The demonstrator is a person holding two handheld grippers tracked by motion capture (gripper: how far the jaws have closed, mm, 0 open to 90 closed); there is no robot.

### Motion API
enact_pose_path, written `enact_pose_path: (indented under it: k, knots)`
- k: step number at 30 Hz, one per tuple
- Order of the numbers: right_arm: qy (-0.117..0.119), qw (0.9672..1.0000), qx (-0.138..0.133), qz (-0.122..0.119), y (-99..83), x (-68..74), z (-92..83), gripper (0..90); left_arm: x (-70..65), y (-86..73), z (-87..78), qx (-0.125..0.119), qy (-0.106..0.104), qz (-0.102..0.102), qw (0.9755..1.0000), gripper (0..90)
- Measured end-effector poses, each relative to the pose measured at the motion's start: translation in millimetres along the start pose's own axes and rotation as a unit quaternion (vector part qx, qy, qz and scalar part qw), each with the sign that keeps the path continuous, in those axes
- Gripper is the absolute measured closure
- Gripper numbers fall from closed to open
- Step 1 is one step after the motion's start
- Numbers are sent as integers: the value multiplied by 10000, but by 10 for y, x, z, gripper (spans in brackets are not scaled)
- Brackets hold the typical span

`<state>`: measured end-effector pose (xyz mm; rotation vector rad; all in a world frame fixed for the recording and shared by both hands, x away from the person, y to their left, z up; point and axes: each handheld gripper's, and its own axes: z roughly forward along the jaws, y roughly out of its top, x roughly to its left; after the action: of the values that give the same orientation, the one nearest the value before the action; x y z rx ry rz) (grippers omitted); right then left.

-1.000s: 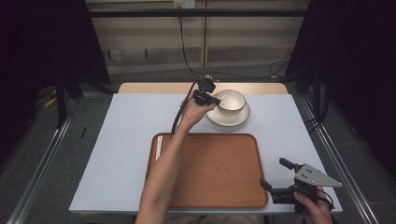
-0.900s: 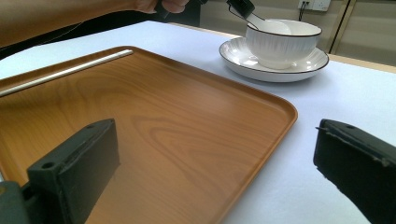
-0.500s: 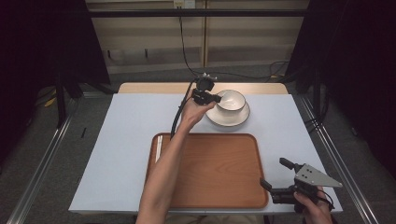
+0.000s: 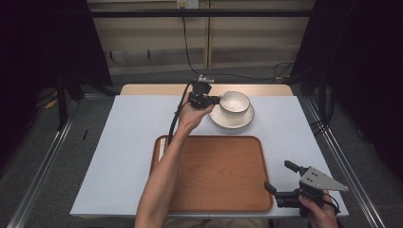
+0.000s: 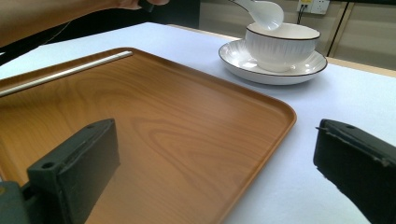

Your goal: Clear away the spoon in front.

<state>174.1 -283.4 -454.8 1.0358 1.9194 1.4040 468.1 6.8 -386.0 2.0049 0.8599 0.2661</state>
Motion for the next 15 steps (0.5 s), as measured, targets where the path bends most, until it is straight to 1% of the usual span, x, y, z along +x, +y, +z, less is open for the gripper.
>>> enact_pose_path:
  k: [1,2,3,5,6,7,9,10,11,12,13,15]
  knots:
    - [-11,10000,-1,-5,-1,-2,1,0,-2,-12,-23,-56,36,-28,10000,851]
    - [-33,10000,9,-8,-1,-3,0,0,7,-19,-48,-54,36,-3,10000,851]
    - [-24,10000,2,-16,-1,-5,3,0,8,-26,-76,-66,63,-3,10000,851]
    - [-14,10000,3,-8,-1,0,6,0,20,-50,-127,-146,49,-30,9999,851]
    - [-5,10000,5,-13,0,1,6,0,25,-62,-158,-153,73,-9,9999,851]
    - [2,10000,23,-8,2,2,2,0,25,-79,-187,-189,59,-57,9998,851]
    - [-4,10000,13,2,1,5,3,0,32,-123,-256,-290,113,-92,9995,851]
    - [-10,10000,8,-10,2,4,4,0,36,-137,-277,-311,124,-110,9994,851]
    - [-1,10000,18,-4,3,4,3,0,41,-153,-303,-298,147,-72,9994,851]
    - [2,10000,16,2,4,5,3,0,39,-173,-326,-358,184,-94,9991,851]
    - [-17,10000,9,-18,2,7,8,0,40,-186,-357,-348,210,-91,9991,851]
    - [-27,10000,11,1,5,12,4,0,48,-215,-415,-403,230,-103,9989,851]
